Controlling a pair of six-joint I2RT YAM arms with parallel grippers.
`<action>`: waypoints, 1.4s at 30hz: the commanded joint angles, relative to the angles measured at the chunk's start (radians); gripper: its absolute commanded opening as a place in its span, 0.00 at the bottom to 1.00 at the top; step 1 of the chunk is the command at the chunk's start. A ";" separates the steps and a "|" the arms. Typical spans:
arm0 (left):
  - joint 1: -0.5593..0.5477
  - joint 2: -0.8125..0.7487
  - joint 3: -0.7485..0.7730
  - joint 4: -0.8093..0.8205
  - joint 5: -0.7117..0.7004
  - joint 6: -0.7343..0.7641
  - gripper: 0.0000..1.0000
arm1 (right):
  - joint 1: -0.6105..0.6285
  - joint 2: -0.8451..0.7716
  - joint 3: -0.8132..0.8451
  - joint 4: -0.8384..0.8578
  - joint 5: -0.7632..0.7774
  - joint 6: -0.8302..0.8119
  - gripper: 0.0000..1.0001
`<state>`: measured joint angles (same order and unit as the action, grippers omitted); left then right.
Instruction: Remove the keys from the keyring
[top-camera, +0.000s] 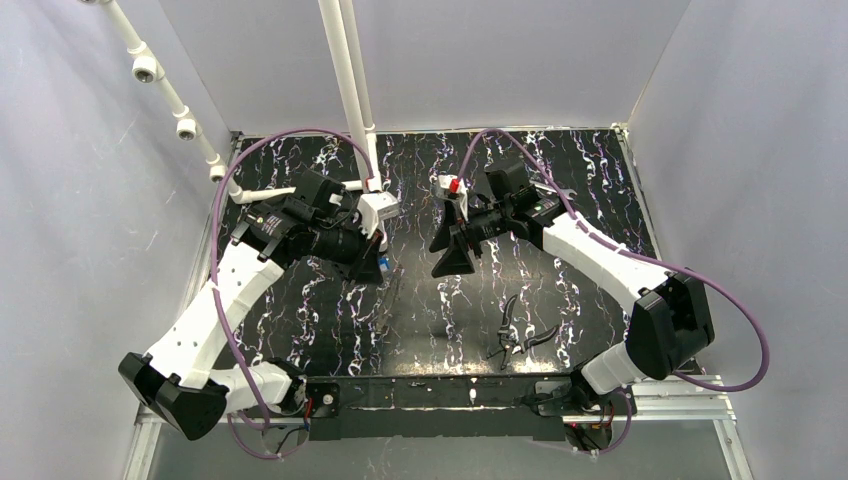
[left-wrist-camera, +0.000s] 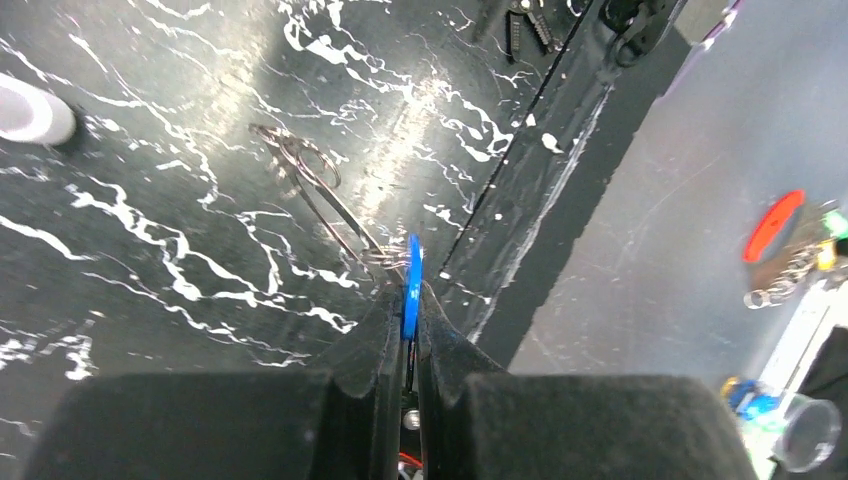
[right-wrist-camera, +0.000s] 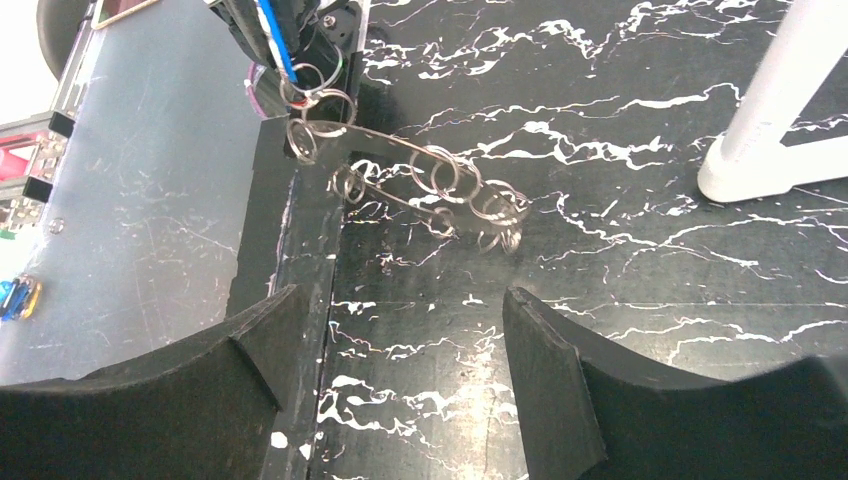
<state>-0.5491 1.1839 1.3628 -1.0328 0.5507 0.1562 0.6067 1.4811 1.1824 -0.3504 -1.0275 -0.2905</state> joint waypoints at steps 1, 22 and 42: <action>-0.025 -0.002 0.059 -0.023 -0.030 0.198 0.00 | -0.017 -0.023 0.036 0.000 -0.020 0.010 0.79; -0.103 -0.045 -0.012 0.014 0.053 0.615 0.00 | -0.009 -0.029 0.017 0.055 -0.076 -0.018 0.75; -0.109 -0.168 -0.324 0.299 0.123 0.756 0.00 | 0.169 0.031 -0.084 0.177 -0.052 -0.067 0.61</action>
<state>-0.6510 1.0527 1.0676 -0.8173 0.6201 0.8833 0.7612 1.4948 1.1145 -0.2398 -1.0691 -0.3408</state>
